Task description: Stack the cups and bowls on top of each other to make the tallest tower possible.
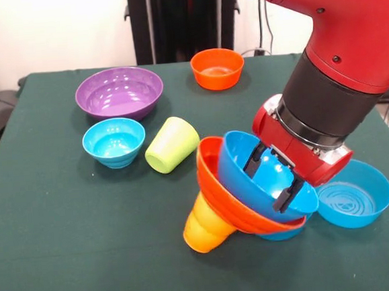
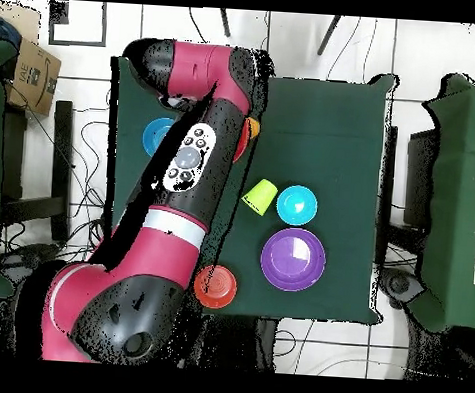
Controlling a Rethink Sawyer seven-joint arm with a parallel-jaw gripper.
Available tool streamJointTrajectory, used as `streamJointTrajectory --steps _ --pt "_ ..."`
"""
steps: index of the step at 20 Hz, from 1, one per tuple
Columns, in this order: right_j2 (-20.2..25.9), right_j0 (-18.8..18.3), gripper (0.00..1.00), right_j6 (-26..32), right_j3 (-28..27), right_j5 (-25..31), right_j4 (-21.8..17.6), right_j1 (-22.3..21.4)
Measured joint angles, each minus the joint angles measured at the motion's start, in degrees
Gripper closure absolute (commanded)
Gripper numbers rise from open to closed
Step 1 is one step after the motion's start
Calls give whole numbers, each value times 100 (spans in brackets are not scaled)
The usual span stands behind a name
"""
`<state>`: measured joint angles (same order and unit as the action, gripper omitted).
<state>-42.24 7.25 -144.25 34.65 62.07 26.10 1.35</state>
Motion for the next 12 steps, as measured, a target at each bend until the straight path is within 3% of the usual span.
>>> streamJointTrajectory --steps 12 --pt "-1 -63 0 0 -144 62 4 1"
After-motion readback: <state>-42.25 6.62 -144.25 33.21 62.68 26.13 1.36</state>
